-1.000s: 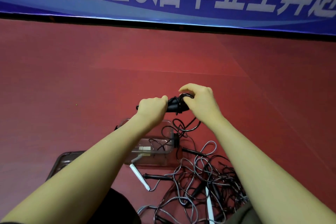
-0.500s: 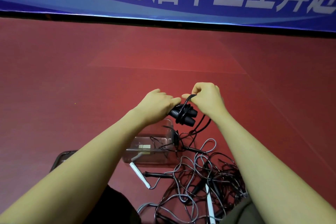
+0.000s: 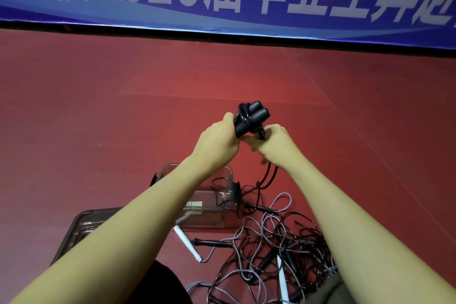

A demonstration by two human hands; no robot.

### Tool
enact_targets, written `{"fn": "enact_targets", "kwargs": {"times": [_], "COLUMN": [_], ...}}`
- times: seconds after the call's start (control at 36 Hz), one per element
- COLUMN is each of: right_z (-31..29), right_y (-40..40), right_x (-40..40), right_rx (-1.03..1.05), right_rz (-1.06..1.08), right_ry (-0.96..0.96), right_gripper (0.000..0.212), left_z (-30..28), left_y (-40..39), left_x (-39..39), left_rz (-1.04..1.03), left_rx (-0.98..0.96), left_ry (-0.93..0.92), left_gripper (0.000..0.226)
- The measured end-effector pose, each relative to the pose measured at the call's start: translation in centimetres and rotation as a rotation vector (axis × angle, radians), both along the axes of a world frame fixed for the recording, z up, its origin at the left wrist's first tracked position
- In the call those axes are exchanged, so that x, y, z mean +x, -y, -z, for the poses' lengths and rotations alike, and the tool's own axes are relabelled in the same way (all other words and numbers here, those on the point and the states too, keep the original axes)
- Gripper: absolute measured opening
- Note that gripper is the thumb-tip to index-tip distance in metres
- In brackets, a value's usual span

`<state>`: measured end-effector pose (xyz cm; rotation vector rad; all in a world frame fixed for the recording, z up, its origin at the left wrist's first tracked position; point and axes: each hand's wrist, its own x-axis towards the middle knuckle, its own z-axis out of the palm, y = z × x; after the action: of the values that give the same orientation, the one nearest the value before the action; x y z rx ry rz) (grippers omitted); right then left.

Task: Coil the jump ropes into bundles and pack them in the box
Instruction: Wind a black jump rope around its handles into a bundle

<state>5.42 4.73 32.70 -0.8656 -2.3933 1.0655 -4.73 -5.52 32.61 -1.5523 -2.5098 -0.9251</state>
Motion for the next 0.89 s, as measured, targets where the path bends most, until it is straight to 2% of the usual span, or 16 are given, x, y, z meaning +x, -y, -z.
{"fn": "enact_targets", "kwargs": {"times": [0.11, 0.28, 0.44, 0.53, 0.56, 0.61, 0.69, 0.78, 0.83, 0.89], "right_z": [0.0, -0.8, -1.9, -2.2, -2.1, -1.9, -1.3, -1.2, -1.1, -0.9], "right_y": [0.5, 1.3, 2.1, 2.1, 2.2, 2.4, 2.3, 1.5, 0.9, 0.3], "right_x": [-0.1, 0.4, 0.5, 0.6, 0.6, 0.5, 0.1, -0.6, -0.6, -0.5], "right_rx": [-0.1, -0.096, 0.229, 0.586, 0.689, 0.745, 0.512, 0.213, 0.137, 0.091], "right_rz": [-0.11, -0.264, -0.316, -0.268, -0.224, -0.159, -0.027, 0.136, 0.239, 0.301], "right_ry": [0.06, 0.09, 0.11, 0.194, 0.187, 0.08, -0.131, -0.287, -0.309, -0.28], "right_gripper": [0.021, 0.018, 0.013, 0.018, 0.021, 0.027, 0.026, 0.01, 0.009, 0.011], "left_z": [0.0, 0.7, 1.9, 2.2, 2.3, 2.7, 3.1, 3.2, 3.4, 3.2], "left_y": [-0.4, -0.6, -0.3, -0.1, -0.1, -0.2, -0.3, -0.3, -0.2, -0.1], "left_x": [0.5, 0.1, -1.6, -1.8, -1.9, -2.0, -2.0, -2.0, -2.1, -2.1], "left_rz": [-0.117, -0.268, -0.316, -0.267, -0.243, -0.188, -0.094, 0.018, 0.095, 0.189], "left_rx": [-0.037, -0.113, -0.249, -0.357, -0.392, -0.443, -0.48, -0.474, -0.365, -0.264], "left_ry": [0.038, 0.059, -0.138, -0.262, -0.299, -0.38, -0.51, -0.612, -0.666, -0.713], "left_gripper": [0.01, 0.01, 0.013, 0.01, 0.01, 0.013, 0.017, 0.019, 0.016, 0.026]}}
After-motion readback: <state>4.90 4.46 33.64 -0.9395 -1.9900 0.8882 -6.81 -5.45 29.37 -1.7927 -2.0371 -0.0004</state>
